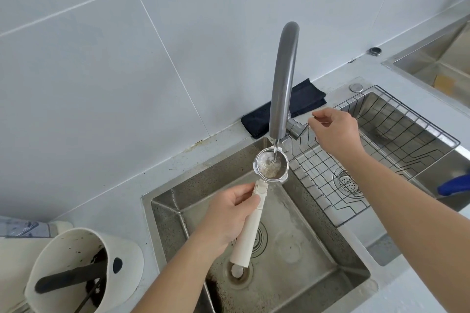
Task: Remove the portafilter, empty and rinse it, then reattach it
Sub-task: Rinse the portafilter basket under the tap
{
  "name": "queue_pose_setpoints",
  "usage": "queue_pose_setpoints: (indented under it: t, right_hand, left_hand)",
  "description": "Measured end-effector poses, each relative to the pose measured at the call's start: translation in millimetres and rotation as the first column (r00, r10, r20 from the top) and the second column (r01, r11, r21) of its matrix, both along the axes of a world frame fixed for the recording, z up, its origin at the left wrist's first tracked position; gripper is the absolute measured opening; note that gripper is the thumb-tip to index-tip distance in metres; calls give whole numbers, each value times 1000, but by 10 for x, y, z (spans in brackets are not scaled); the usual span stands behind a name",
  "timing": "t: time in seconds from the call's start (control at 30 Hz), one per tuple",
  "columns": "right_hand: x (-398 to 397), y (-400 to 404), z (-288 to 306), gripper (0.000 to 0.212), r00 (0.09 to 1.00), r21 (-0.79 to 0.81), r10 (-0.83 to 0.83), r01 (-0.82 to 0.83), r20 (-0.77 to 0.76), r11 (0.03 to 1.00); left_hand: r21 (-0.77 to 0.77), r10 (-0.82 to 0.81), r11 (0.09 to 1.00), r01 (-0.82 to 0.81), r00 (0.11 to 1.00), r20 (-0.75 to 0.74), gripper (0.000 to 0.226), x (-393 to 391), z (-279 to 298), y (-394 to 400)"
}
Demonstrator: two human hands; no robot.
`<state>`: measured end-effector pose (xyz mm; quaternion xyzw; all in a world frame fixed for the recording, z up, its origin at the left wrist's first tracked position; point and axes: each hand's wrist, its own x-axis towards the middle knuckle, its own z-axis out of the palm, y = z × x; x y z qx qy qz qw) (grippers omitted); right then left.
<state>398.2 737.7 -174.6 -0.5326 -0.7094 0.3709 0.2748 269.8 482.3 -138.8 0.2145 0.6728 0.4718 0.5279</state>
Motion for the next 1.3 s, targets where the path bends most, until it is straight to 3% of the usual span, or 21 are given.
queue_pose_setpoints:
  t: [0.33, 0.6, 0.8, 1.03, 1.3]
  right_hand:
    - [3, 9, -4, 21, 1000, -17, 6, -6, -3, 1000]
    - [5, 11, -39, 23, 1000, -5, -1, 1, -5, 1000]
    - [2, 12, -46, 20, 1000, -10, -7, 7, -14, 1000]
    - [-1, 18, -48, 20, 1000, -17, -10, 10, -10, 1000]
    - [-1, 20, -49, 21, 1000, -29, -11, 11, -14, 1000]
  left_hand:
    - [74, 32, 996, -43, 988, 150, 34, 94, -8, 244]
    - [66, 26, 997, -48, 955, 297, 20, 160, -30, 323]
    - [-4, 119, 992, -130, 894, 433, 18, 224, -69, 325]
    - [-83, 128, 991, -105, 918, 376, 15, 175, -50, 218]
    - [-174, 54, 984, -41, 996, 75, 16, 19, -34, 124]
